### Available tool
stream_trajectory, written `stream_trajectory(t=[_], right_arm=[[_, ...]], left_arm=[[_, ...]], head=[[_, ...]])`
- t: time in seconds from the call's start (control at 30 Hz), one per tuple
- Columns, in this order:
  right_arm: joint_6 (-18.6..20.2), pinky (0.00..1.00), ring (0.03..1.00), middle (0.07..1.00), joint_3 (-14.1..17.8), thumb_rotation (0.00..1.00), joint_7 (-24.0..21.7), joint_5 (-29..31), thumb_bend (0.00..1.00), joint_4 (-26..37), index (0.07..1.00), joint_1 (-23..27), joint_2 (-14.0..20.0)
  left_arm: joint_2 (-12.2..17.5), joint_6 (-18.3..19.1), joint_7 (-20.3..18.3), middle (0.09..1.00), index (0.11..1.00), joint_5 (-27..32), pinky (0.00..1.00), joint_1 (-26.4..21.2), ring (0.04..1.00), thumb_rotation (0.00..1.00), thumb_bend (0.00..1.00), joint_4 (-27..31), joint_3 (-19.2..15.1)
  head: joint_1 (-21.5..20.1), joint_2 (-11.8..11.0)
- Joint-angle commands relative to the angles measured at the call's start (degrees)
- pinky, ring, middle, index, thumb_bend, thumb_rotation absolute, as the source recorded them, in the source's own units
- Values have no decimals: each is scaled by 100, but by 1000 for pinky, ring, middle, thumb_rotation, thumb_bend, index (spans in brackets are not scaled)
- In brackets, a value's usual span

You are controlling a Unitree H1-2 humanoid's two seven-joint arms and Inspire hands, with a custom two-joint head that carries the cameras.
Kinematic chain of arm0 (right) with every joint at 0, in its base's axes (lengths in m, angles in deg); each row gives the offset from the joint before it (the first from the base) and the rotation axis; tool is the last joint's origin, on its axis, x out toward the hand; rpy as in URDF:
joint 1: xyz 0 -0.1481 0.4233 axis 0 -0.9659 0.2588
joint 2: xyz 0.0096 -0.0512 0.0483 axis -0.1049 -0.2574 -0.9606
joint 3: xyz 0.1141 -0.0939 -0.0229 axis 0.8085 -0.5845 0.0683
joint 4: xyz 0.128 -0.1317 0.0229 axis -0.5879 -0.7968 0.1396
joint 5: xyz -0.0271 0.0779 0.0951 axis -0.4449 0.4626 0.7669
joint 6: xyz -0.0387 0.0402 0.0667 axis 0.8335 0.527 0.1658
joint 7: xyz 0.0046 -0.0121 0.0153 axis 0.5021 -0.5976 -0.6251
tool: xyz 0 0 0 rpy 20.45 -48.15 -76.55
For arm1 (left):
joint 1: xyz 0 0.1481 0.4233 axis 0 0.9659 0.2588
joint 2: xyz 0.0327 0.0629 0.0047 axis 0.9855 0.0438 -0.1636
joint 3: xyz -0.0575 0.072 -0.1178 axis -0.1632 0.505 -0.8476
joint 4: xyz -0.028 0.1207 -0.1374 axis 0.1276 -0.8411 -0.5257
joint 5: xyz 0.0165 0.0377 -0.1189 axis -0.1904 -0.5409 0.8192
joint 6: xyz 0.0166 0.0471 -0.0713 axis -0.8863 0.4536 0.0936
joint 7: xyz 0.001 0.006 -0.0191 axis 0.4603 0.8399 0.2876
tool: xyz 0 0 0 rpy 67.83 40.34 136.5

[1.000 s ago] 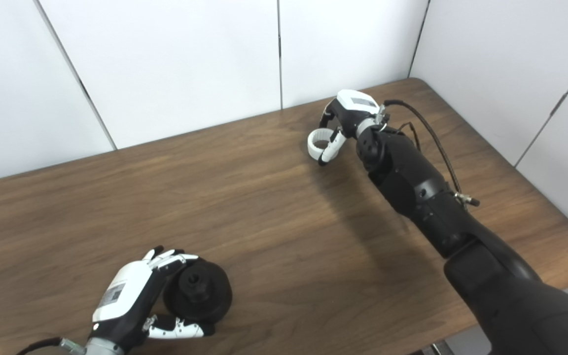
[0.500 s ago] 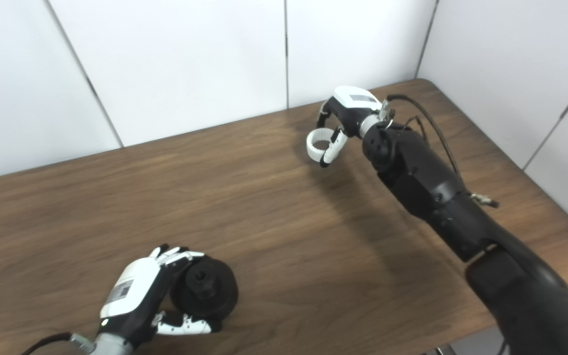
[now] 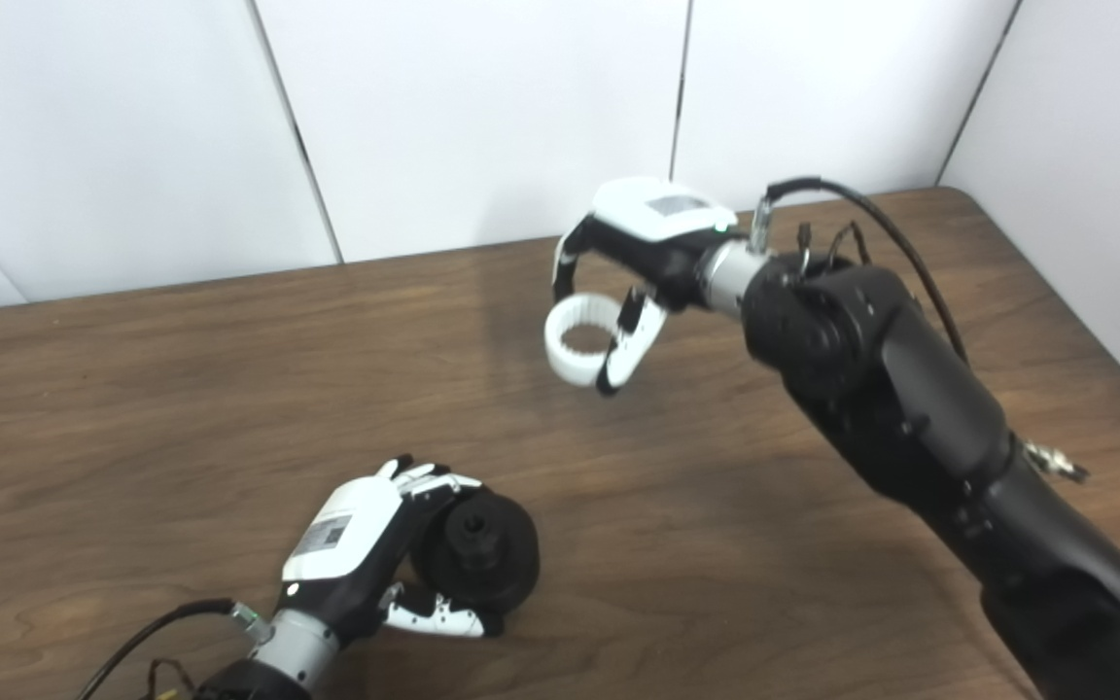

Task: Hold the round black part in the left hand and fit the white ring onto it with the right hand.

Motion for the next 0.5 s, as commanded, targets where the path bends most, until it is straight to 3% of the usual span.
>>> stream_trajectory(t=[0.0, 0.13, 0.47], right_arm=[[0, 1000, 865, 784, 5, 140, -148, -133, 526, 366, 482, 153, -41], [-22, 1000, 867, 786, -86, 141, -431, -129, 526, 777, 482, 67, -193], [-102, 1000, 871, 776, -70, 140, -618, -76, 526, 1256, 481, -261, -411]], left_arm=[[-78, 103, -165, 787, 480, -155, 1000, -106, 909, 57, 525, -14, 82], [-118, 214, -226, 791, 480, -189, 1000, -140, 912, 57, 525, 2, 94], [-179, 234, -175, 785, 479, -242, 1000, -196, 902, 57, 525, -43, 68]], head=[[20, 40], [51, 96], [84, 235]])
